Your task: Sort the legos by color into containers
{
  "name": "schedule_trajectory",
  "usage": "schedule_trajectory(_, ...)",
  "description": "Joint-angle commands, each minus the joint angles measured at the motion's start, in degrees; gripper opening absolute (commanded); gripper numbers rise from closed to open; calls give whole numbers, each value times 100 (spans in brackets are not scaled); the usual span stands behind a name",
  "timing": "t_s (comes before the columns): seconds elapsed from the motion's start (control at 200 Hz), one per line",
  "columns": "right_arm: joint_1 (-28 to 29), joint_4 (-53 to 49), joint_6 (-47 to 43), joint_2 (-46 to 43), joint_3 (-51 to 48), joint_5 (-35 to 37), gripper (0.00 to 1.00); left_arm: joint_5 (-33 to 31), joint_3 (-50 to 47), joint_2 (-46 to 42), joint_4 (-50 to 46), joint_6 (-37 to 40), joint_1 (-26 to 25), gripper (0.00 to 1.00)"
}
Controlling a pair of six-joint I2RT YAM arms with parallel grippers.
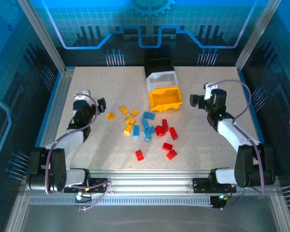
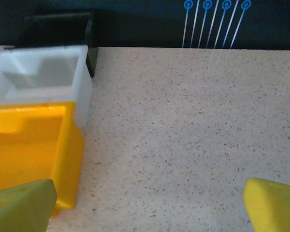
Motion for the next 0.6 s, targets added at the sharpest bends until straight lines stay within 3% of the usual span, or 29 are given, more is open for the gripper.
schedule_trajectory(0.0, 133, -1939, 766, -276, 618, -77, 100, -476, 693, -384, -2030, -854, -47, 99)
schedule_trajectory(0.2, 509, -4262, 1320, -107, 1767, -158, 100, -561, 1443, -758, -3654, -1821, -132, 99)
schedule_trajectory(0.3, 761, -5291, 1321, 192, 2175, -423, 99, 40, 1732, -804, -4319, -2191, -148, 99)
schedule_trajectory(0.41, 1165, -5965, 1447, 405, 2261, -388, 99, 697, 1971, -756, -5000, -2236, -351, 99)
schedule_trajectory(0.595, 1577, -6242, 2648, 651, 2126, -897, 97, 1307, 1905, -793, -5613, -2260, -929, 99)
